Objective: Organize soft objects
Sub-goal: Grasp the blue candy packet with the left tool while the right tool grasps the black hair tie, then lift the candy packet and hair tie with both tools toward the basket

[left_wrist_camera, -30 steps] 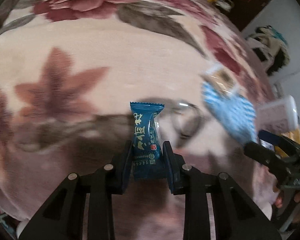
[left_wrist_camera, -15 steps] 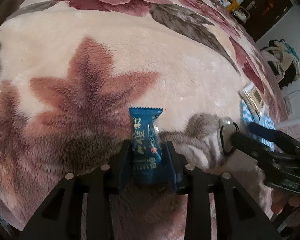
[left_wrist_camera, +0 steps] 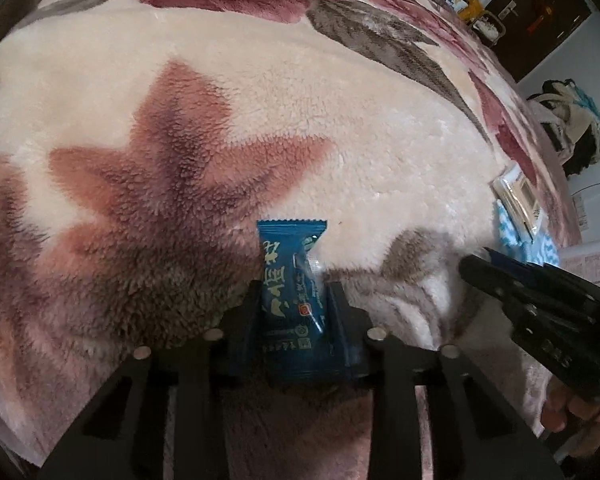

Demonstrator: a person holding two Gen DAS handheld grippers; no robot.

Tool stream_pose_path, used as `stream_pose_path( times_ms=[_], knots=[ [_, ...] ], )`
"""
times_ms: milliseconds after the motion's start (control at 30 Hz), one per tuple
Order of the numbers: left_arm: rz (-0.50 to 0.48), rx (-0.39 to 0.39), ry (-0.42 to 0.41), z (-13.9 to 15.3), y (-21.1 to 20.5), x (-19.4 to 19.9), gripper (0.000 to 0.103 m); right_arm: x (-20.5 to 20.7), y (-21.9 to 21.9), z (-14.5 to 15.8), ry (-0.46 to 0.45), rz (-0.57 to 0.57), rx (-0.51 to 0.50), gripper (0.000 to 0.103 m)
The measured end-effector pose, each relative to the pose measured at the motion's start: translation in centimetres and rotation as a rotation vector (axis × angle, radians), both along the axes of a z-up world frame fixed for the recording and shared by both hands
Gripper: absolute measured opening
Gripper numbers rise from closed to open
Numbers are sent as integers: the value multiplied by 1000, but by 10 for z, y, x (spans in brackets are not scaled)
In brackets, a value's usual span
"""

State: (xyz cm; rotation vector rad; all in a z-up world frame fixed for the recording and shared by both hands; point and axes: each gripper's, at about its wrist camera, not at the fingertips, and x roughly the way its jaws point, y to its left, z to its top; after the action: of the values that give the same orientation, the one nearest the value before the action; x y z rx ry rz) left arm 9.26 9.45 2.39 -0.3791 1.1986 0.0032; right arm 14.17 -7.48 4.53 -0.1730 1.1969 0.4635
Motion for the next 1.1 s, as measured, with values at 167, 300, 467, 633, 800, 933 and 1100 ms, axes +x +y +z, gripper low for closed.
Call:
stream_pose_path(
  times_ms=[167, 300, 467, 633, 800, 933, 1100],
  knots=[
    [3, 7, -14, 9, -2, -9, 30, -22, -7, 13, -22, 16, 29, 25],
    [-8, 23, -15, 15, -8, -16, 30, -33, -9, 19, -25, 7, 44, 25],
    [-17, 43, -13, 20, -14, -23, 30, -41, -18, 19, -22, -17, 45, 25],
    [-25, 50, -20, 25, -18, -30, 30, -47, -27, 21, -23, -40, 42, 25],
    [-33, 59, -40, 38, -23, -31, 30, -49, -33, 30, -39, -54, 46, 25],
    [-40, 65, -56, 49, -29, -30, 30, -50, -39, 42, -59, -61, 53, 25],
    [-55, 61, -74, 63, -37, -27, 30, -51, -48, 59, -88, -73, 61, 25]
  ],
)
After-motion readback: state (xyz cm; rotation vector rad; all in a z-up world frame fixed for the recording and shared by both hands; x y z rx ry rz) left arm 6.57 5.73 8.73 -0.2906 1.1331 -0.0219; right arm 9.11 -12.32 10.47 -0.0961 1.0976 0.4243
